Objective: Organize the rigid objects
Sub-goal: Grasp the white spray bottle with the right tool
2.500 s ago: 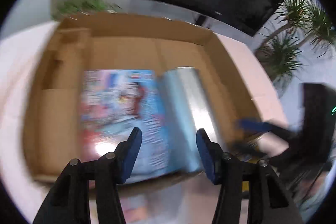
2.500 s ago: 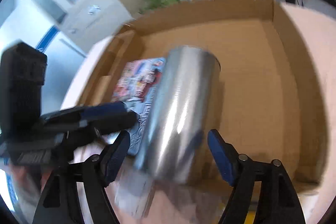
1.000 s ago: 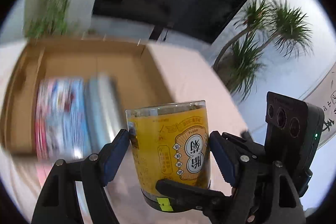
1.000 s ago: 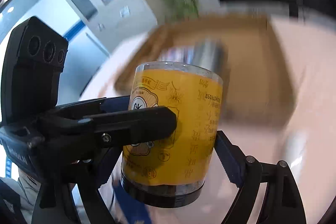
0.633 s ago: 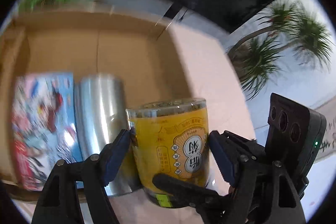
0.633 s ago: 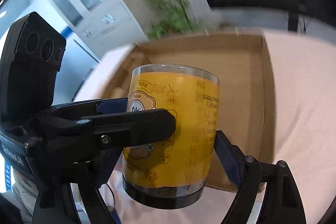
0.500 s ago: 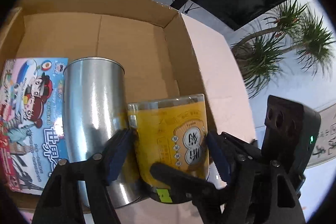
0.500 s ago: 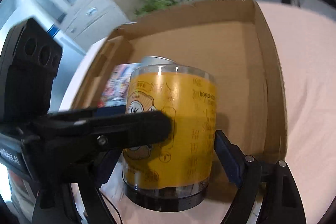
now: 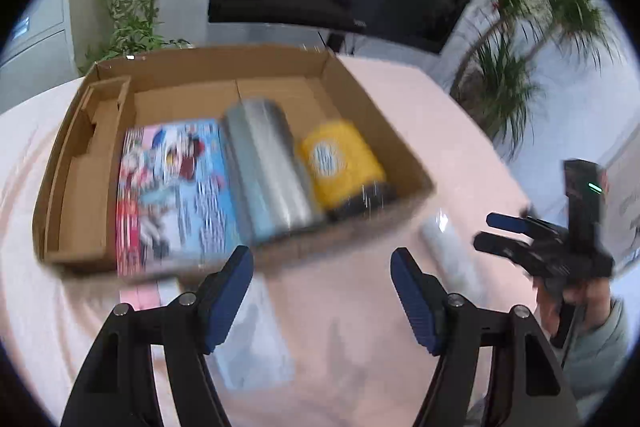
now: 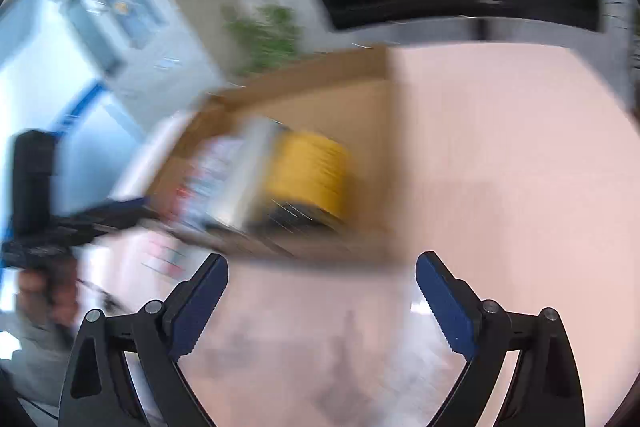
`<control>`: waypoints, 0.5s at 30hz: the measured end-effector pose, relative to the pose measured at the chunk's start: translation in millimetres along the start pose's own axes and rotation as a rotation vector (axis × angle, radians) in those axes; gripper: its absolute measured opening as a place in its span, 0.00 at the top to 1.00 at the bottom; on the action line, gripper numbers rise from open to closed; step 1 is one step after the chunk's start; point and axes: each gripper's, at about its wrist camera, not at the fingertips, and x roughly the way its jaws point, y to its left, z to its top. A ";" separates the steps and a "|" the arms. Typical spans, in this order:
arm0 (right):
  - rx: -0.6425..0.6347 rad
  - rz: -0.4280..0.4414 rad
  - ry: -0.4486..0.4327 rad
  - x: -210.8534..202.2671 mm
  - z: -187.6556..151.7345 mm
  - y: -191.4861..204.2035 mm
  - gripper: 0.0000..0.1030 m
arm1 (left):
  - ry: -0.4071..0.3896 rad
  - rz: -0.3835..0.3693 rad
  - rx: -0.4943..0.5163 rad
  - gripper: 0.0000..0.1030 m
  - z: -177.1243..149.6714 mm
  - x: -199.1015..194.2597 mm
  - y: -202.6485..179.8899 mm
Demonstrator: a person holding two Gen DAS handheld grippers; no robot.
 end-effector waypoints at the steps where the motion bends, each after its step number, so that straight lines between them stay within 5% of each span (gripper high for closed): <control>1: 0.047 -0.008 0.065 12.7 -13.6 -10.7 0.13 | 0.011 0.002 0.013 0.32 -7.8 0.8 -1.1; 2: 0.063 -0.012 0.104 21.5 -21.9 -14.7 0.29 | 0.018 -0.001 0.025 0.32 -16.2 1.2 -2.8; 6: 0.071 -0.086 0.134 36.8 -52.1 -11.0 0.58 | 0.009 -0.013 0.052 0.32 -30.3 -3.3 -12.7; 10: -0.142 -0.027 0.147 30.1 -73.5 43.6 0.59 | -0.007 0.003 0.145 0.32 -34.0 -12.9 -22.4; 15: -0.571 0.192 0.237 27.6 -101.5 107.2 0.59 | 0.101 -0.046 0.308 0.32 -45.2 13.7 -37.6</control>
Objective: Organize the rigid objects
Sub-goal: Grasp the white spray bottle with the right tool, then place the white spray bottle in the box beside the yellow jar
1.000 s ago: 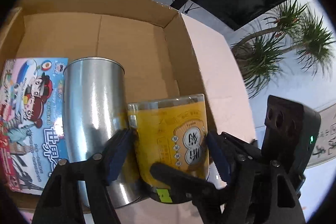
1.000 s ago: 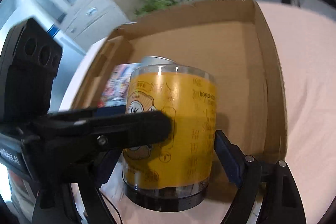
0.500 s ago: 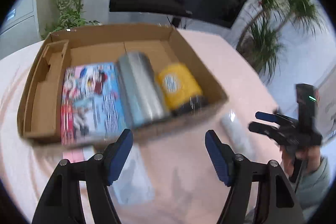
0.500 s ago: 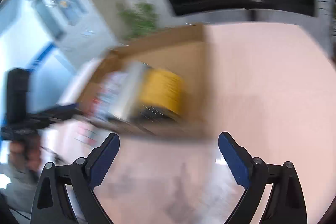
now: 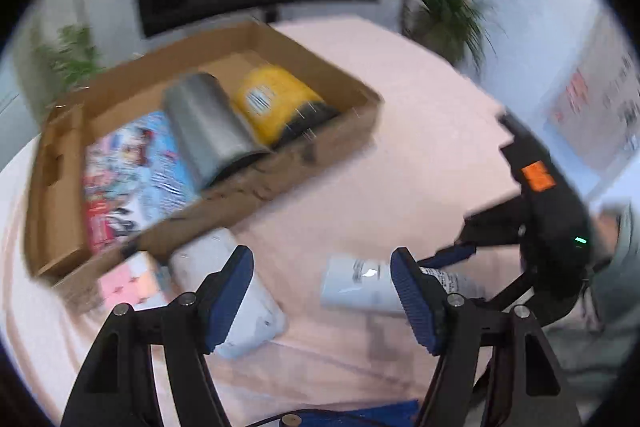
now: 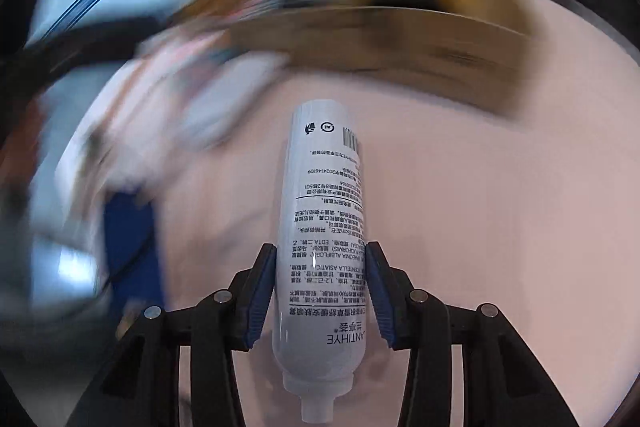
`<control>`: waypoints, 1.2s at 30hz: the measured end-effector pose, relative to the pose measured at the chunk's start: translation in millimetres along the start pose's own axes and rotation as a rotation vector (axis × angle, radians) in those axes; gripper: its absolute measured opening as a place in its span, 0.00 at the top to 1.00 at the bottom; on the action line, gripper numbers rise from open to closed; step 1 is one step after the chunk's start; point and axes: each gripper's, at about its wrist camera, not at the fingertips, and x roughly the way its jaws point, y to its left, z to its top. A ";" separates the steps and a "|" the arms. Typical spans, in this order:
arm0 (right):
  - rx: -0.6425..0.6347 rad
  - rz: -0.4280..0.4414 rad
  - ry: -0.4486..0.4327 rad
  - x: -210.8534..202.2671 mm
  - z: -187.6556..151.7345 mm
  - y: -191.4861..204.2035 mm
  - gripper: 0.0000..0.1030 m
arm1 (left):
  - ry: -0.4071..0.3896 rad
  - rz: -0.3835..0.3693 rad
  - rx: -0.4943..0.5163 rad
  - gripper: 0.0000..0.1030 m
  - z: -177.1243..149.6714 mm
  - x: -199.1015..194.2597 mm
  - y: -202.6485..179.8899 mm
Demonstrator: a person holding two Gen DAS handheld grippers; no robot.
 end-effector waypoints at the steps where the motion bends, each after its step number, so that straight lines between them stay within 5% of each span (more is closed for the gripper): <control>1: -0.080 -0.014 0.023 1.2 -1.3 6.6 0.59 | 0.034 -0.032 0.024 0.32 -0.9 12.2 -1.5; 7: -0.319 -0.187 0.070 -24.4 -12.5 4.9 0.57 | 0.136 -0.237 0.110 0.34 -2.8 61.9 -17.6; 12: -0.363 -0.227 0.045 -52.2 -29.5 -15.4 0.66 | 0.131 -0.286 0.183 0.37 19.7 85.9 -32.6; 15: -0.309 -0.231 0.022 -53.6 -34.4 -26.4 0.68 | 0.165 -0.290 0.253 0.37 27.7 98.5 -42.8; 20: -0.178 -0.341 -0.048 -73.9 -50.9 -51.6 0.68 | 0.226 -0.516 0.332 0.44 12.4 80.8 -64.9; 23: -0.078 -0.442 -0.083 -87.1 -60.5 -70.6 0.68 | 0.186 -0.437 0.288 0.44 17.5 70.5 -60.5; 25: 0.039 -0.375 -0.141 -104.3 -69.2 -77.1 0.66 | 0.178 -0.413 0.173 0.41 32.0 75.1 -50.2; 29: 0.525 -0.086 -0.230 -101.1 -71.0 -113.5 0.27 | 0.326 -0.402 0.092 0.38 34.7 112.6 -64.6; 31: 0.731 0.016 -0.218 -86.5 -78.3 -129.8 0.27 | 0.397 -0.394 0.080 0.40 25.1 128.8 -75.2; 32: 0.786 0.036 -0.213 -79.2 -81.1 -134.8 0.28 | 0.423 -0.388 0.071 0.49 23.4 134.1 -77.4; 36: 0.902 0.046 -0.201 -47.4 -74.8 -133.0 0.42 | 0.418 -0.354 0.010 0.58 18.0 131.3 -68.8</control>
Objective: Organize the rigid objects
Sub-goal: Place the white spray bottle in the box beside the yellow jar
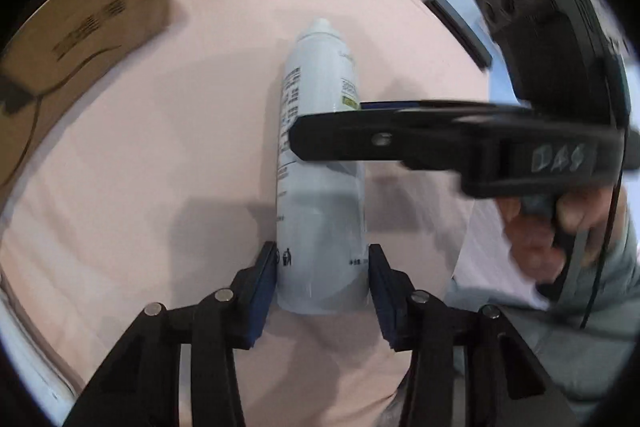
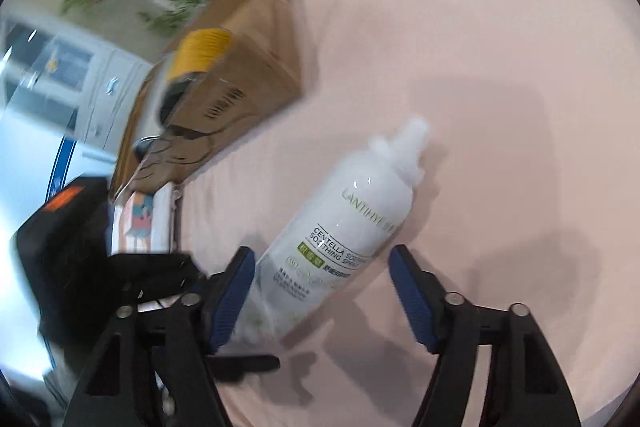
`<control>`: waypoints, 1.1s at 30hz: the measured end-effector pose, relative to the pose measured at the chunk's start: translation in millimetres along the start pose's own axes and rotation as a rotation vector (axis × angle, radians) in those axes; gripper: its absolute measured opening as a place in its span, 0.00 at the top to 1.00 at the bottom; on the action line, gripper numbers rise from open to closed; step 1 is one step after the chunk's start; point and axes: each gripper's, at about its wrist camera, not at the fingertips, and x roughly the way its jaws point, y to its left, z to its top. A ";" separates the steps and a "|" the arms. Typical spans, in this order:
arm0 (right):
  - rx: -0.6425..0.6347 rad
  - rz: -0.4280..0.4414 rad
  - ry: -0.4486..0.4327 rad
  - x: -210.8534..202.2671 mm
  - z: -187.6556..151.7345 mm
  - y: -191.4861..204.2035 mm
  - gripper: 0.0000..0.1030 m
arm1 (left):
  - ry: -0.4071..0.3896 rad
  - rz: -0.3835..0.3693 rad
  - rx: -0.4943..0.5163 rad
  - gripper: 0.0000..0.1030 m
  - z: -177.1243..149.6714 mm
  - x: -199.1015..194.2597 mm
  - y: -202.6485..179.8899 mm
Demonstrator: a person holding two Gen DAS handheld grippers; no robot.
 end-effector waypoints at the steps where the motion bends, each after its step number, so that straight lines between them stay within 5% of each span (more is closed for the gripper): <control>1: -0.011 -0.020 -0.015 2.2 0.2 6.8 0.43 | -0.005 0.007 -0.017 0.58 -1.6 -1.4 1.8; 4: -0.069 -0.017 -0.071 7.4 1.8 31.2 0.51 | -0.042 0.072 -0.050 0.58 -12.4 -15.7 4.7; 8: -0.226 0.017 -0.160 -31.4 20.2 70.6 0.57 | -0.202 0.125 -0.111 0.58 -6.5 -65.5 6.5; 13: -0.432 0.067 -0.252 -57.5 94.6 123.4 0.58 | -0.402 0.166 -0.206 0.58 30.0 -127.2 33.8; 19: -0.645 0.068 -0.220 -33.2 178.7 159.4 0.57 | -0.432 0.153 -0.343 0.58 72.3 -137.2 87.4; 25: -0.588 0.074 -0.154 9.9 215.6 137.2 0.57 | -0.429 0.063 -0.401 0.53 62.0 -126.9 108.3; 32: -0.551 -0.072 -0.085 54.5 200.9 123.2 0.63 | -0.534 0.183 -0.329 0.56 -4.1 -187.5 77.3; 33: -0.539 -0.088 -0.100 50.5 195.7 123.9 0.52 | -0.576 0.216 -0.324 0.55 -18.9 -206.6 70.5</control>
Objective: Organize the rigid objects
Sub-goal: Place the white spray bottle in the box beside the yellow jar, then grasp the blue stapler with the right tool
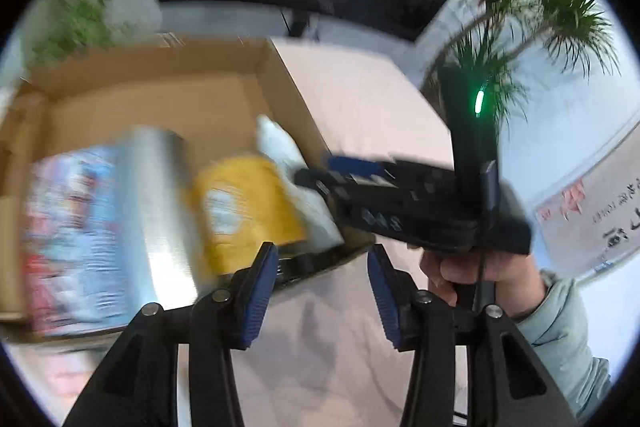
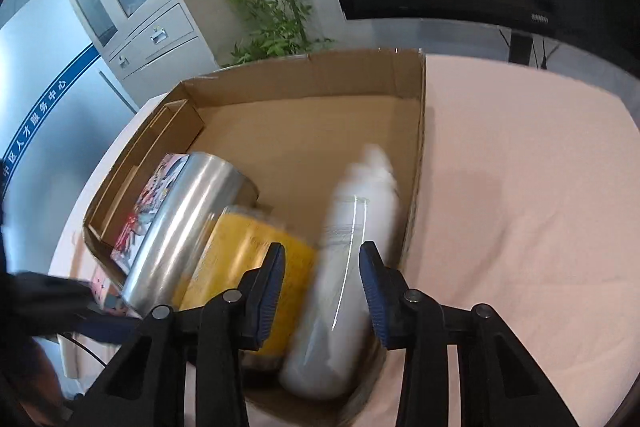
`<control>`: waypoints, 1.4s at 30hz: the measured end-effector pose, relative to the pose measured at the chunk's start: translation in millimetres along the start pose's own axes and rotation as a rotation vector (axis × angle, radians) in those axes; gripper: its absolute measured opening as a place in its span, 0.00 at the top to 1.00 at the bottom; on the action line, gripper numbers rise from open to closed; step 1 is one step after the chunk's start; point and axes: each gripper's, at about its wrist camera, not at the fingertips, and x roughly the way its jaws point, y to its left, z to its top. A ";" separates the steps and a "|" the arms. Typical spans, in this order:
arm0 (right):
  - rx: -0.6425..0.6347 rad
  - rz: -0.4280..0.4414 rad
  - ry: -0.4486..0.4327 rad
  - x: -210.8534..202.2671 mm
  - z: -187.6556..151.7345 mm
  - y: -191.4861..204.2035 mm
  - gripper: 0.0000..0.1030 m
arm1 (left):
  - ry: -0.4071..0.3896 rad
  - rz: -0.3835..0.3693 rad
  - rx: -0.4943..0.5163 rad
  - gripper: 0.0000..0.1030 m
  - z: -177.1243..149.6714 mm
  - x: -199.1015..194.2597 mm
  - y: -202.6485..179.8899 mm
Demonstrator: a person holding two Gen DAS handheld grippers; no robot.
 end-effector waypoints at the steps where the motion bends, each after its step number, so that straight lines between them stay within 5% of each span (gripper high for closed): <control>1: 0.004 -0.044 -0.037 -14.7 -6.8 5.6 0.42 | -0.039 0.025 0.010 0.54 1.7 -18.1 -2.6; 3: -0.017 -0.108 -0.140 -48.1 -20.0 20.5 0.09 | -0.135 0.109 0.048 0.37 -2.2 -73.3 -4.0; 5: -0.076 -0.137 -0.244 -90.5 -46.1 43.4 0.06 | -0.276 0.169 0.048 0.22 -9.8 -136.0 -1.6; 7: -0.115 -0.139 -0.308 -123.5 -71.1 65.6 0.06 | -0.392 0.211 0.036 0.20 -24.2 -189.1 -4.2; 10: -0.158 -0.093 -0.385 -157.6 -116.9 98.0 0.00 | -0.460 0.273 0.008 0.20 -29.2 -218.2 -17.9; 15: -0.229 0.045 -0.303 -167.0 -183.7 154.3 0.00 | -0.367 0.305 -0.053 0.20 -73.6 -218.7 5.7; 20: -0.380 0.207 -0.139 -128.1 -257.0 223.7 0.00 | -0.139 0.265 -0.185 0.20 -161.5 -162.6 50.0; 25: -0.468 0.236 -0.063 -89.8 -313.1 271.6 0.02 | -0.023 0.121 -0.310 0.21 -227.6 -102.8 66.8; 28: -0.477 0.201 -0.026 -63.5 -318.3 279.0 0.12 | -0.011 0.025 -0.330 0.21 -244.9 -77.1 68.5; 32: -0.475 0.143 0.037 -40.4 -320.8 281.0 0.48 | 0.014 -0.041 -0.375 0.23 -254.3 -49.6 70.6; 34: -0.468 0.102 0.024 -34.0 -323.9 283.2 0.55 | 0.014 -0.046 -0.358 0.23 -252.1 -45.0 67.6; 36: -0.397 0.146 0.038 -32.4 -314.1 272.3 0.56 | 0.009 -0.051 -0.348 0.23 -248.3 -43.7 64.9; 42: 0.114 0.381 0.044 -36.5 -298.6 194.4 0.60 | -0.014 -0.076 -0.307 0.23 -235.0 -39.5 52.4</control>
